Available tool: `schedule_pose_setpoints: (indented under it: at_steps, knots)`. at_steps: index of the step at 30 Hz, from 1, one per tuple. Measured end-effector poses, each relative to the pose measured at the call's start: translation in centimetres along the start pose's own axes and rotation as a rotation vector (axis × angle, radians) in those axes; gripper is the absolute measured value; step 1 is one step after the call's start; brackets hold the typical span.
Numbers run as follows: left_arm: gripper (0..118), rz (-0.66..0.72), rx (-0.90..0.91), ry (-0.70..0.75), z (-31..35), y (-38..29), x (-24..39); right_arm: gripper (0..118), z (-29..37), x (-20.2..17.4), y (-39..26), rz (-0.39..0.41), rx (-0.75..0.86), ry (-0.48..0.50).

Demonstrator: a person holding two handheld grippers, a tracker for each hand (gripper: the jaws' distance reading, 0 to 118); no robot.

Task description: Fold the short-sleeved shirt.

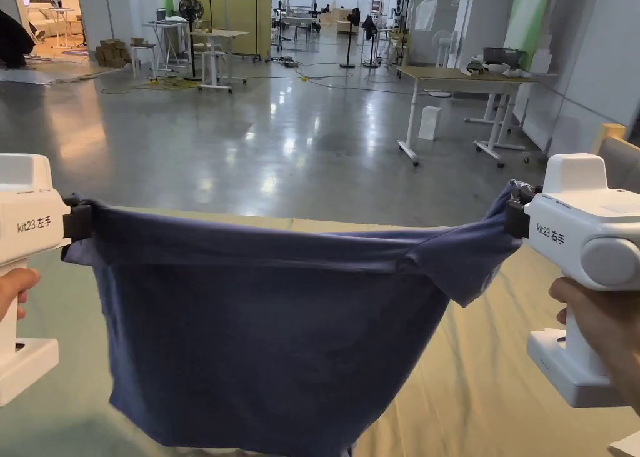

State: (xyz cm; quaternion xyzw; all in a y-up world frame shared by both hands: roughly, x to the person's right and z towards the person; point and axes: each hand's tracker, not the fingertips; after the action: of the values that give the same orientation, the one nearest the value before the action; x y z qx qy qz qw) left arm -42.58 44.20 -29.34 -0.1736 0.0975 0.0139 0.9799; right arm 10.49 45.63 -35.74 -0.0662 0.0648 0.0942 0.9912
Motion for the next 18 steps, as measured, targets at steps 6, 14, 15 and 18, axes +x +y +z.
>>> schedule_pose_setpoints:
  at_steps: [6,14,15,18]
  knots:
    - [6,-0.005,-0.015,0.038,-4.1,2.4,0.2,4,-4.0,-0.1,1.2,-0.007,-0.004,-0.024]
    - [6,-0.015,0.008,0.063,-8.7,8.4,0.9,5,-9.4,0.5,6.3,0.024,0.055,-0.095]
    - [6,-0.016,0.018,0.066,-9.0,9.2,1.0,4,-9.5,0.5,7.3,0.029,0.077,-0.102]
    - [6,-0.038,0.052,0.085,-9.5,11.8,1.5,5,-10.7,0.5,9.8,0.047,0.096,-0.113]
